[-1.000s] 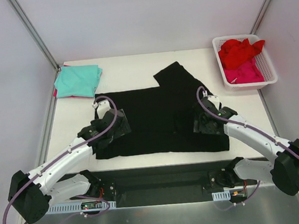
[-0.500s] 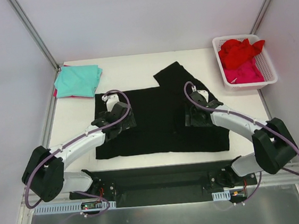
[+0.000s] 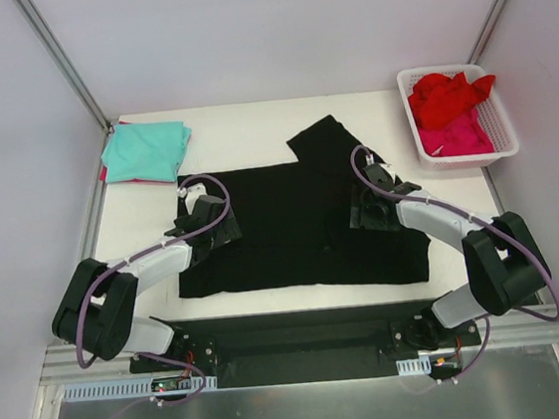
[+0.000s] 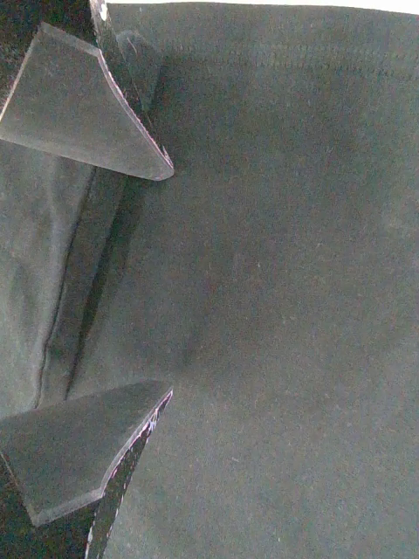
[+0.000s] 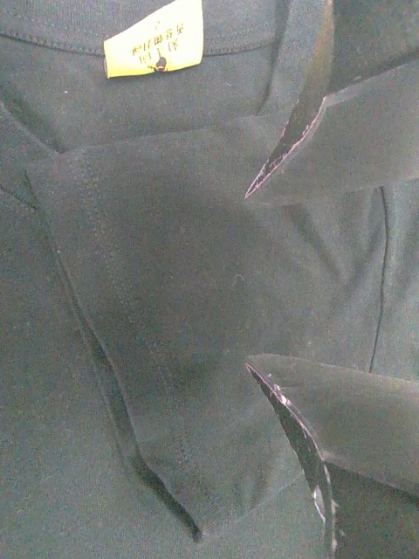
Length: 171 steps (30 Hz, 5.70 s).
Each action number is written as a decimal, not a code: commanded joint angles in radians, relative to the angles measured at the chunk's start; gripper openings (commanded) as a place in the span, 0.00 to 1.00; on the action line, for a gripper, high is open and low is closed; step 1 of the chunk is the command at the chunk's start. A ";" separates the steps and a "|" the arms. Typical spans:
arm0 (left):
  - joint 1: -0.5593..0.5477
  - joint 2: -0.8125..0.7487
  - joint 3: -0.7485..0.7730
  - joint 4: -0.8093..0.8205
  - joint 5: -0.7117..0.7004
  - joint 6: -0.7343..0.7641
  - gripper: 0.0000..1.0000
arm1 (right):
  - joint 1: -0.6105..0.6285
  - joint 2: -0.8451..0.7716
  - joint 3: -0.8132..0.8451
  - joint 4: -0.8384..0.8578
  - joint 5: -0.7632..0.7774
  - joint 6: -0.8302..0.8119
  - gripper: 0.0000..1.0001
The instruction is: Fold and stack the t-shirts
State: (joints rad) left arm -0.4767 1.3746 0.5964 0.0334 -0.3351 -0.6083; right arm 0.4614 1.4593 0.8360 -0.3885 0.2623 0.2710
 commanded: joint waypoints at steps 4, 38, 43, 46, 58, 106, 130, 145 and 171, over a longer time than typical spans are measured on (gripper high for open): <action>0.007 0.072 -0.044 0.184 0.059 0.013 0.99 | -0.015 0.033 0.045 0.017 -0.047 -0.018 0.71; -0.105 -0.140 -0.172 -0.082 0.012 -0.117 0.99 | -0.044 0.009 0.035 -0.082 -0.066 -0.012 0.73; -0.103 -0.123 -0.141 -0.107 -0.019 -0.097 0.99 | -0.053 0.006 0.038 -0.078 -0.080 -0.018 0.73; -0.105 -0.123 -0.135 -0.116 -0.021 -0.103 0.99 | -0.059 0.012 0.025 -0.079 -0.104 -0.010 0.73; -0.105 -0.121 -0.124 -0.153 -0.045 -0.108 0.99 | -0.058 -0.017 -0.104 -0.069 -0.078 0.019 0.74; 0.024 0.049 0.592 -0.382 -0.035 0.090 0.99 | -0.130 0.151 0.676 -0.342 -0.138 -0.174 0.79; 0.236 0.221 0.631 -0.149 0.237 0.084 0.99 | -0.354 0.932 1.374 -0.167 -0.851 -0.340 0.85; 0.234 0.247 0.582 -0.047 0.307 0.116 0.98 | -0.406 0.994 1.402 -0.113 -0.973 -0.328 0.84; 0.228 0.385 0.496 0.062 0.387 0.065 0.93 | -0.403 0.889 1.226 -0.260 -0.761 -0.369 0.82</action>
State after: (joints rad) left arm -0.2371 1.7699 1.0840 0.0681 0.0444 -0.5343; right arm 0.0586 2.4306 2.1056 -0.6056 -0.5522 -0.0746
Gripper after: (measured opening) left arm 0.935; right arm 0.827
